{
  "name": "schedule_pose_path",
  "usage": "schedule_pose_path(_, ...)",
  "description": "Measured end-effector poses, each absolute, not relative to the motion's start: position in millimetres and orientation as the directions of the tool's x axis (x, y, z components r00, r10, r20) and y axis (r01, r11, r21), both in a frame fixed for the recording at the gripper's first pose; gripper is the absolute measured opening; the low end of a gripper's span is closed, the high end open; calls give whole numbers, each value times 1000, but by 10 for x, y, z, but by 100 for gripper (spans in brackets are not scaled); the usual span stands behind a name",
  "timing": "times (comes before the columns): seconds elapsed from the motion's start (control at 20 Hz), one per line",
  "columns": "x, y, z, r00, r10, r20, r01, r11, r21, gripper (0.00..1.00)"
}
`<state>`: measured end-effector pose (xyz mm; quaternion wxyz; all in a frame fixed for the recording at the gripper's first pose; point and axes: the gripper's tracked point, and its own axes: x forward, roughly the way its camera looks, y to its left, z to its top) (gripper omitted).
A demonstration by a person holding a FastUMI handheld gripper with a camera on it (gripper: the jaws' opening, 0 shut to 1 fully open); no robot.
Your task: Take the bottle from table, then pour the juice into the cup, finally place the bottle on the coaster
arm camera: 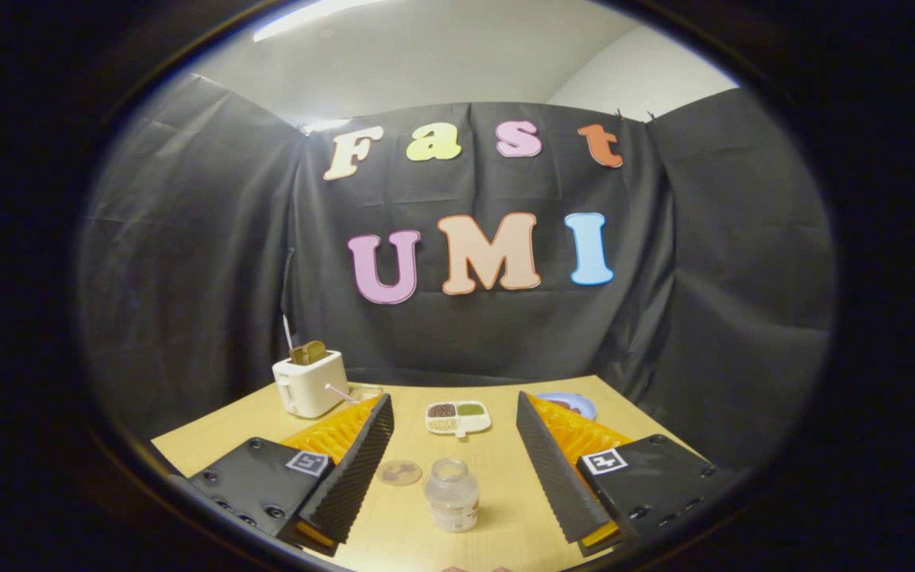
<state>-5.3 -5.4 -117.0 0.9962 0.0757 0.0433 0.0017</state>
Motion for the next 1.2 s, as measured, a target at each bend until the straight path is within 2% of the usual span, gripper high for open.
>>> schedule_pose_path(1.2, 182, 212, -2896, 959, 80, -273, -17, 974, 225, 97)
